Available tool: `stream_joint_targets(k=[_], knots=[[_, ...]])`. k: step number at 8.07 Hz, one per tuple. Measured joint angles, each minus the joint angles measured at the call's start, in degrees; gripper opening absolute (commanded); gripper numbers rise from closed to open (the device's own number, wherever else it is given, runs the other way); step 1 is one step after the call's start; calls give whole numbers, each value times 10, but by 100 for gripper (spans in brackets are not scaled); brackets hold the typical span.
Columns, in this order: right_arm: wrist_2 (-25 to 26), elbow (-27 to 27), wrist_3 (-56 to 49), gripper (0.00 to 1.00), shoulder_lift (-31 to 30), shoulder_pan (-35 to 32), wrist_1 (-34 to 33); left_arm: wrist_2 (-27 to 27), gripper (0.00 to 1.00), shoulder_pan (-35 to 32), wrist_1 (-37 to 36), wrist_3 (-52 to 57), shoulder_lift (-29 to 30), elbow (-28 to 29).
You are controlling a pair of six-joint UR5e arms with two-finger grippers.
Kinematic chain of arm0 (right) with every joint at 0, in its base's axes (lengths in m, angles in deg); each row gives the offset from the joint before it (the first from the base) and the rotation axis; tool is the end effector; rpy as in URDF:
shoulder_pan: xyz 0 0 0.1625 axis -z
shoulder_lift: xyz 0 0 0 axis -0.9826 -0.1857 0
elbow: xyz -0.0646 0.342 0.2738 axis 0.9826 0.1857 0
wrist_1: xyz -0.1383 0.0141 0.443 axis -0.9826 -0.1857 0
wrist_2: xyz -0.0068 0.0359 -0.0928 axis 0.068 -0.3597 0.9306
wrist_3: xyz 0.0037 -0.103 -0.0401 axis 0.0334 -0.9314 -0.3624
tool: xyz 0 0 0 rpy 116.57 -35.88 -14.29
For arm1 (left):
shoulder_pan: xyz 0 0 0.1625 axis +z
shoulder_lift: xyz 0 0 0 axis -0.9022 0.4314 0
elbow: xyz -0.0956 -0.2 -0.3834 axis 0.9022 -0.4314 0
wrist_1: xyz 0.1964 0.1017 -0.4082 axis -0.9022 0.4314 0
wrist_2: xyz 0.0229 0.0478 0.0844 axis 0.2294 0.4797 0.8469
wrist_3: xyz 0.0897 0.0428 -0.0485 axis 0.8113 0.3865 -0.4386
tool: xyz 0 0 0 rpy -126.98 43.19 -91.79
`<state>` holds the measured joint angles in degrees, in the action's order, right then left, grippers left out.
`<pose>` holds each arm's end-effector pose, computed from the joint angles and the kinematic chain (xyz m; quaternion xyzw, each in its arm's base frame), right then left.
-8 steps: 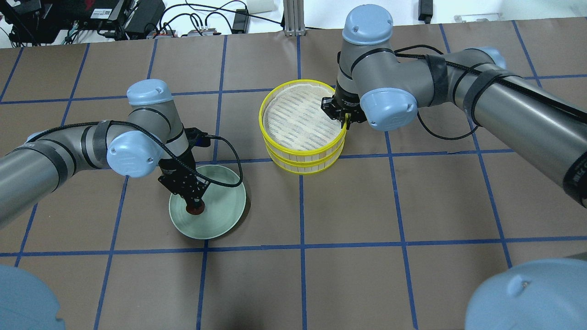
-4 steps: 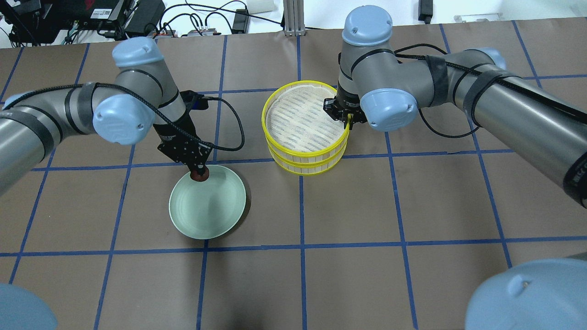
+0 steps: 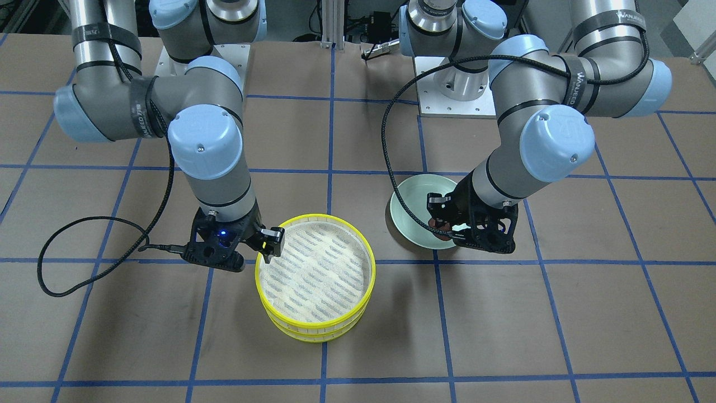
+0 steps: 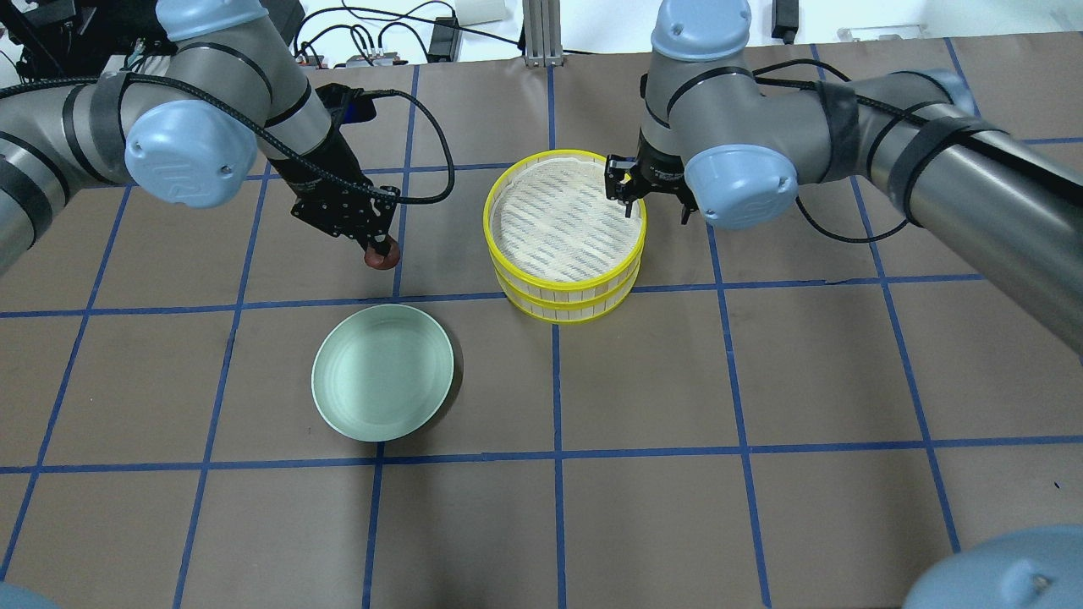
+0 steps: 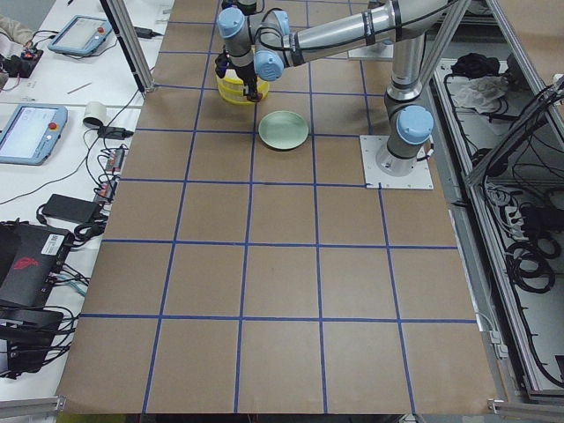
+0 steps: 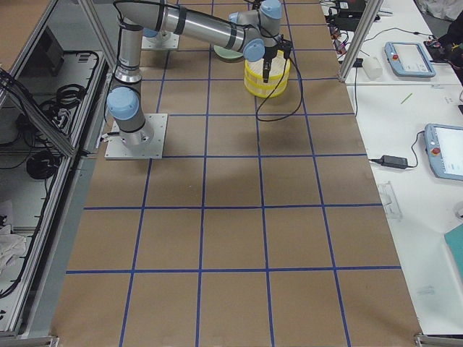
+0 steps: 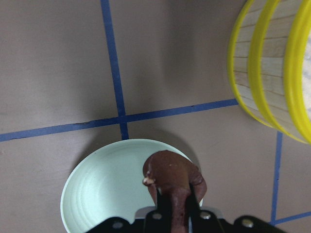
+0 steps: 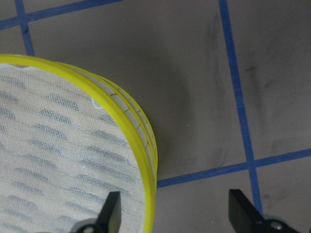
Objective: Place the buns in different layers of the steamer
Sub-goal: 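Lift the brown bun with the left gripper while the right releases the rim, then lower the brown bun onto the top steamer tier with the left gripper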
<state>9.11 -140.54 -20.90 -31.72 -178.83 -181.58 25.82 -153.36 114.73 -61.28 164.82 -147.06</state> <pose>0.2397 -0.6354 0.2952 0.1021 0.9940 -0.0380 0.0010 -0.1382 -0.6199 0.3262 -0.0531 -0.9929 -0.0698 0.0804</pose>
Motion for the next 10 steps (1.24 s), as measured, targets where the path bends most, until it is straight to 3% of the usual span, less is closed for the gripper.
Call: stream_joint_targets(k=[2,5,7,8,9,10], knots=[[-9,3,-39,100,-52,39,66,-21,0,-27,-13,-43,-11,24],[-36,15,-119,100,-133,106,170,-105,0,-75,-100,-126,-4,31],[-39,72,-130,100,-159,113,255,-169,4,-93,-152,-148,14,25],[-39,101,-129,100,-163,108,289,-190,24,-103,-185,-156,29,22],[-39,115,-126,100,-164,94,303,-198,65,-110,-207,-159,46,20],[-37,122,-124,100,-164,78,308,-201,93,-113,-226,-160,61,20]])
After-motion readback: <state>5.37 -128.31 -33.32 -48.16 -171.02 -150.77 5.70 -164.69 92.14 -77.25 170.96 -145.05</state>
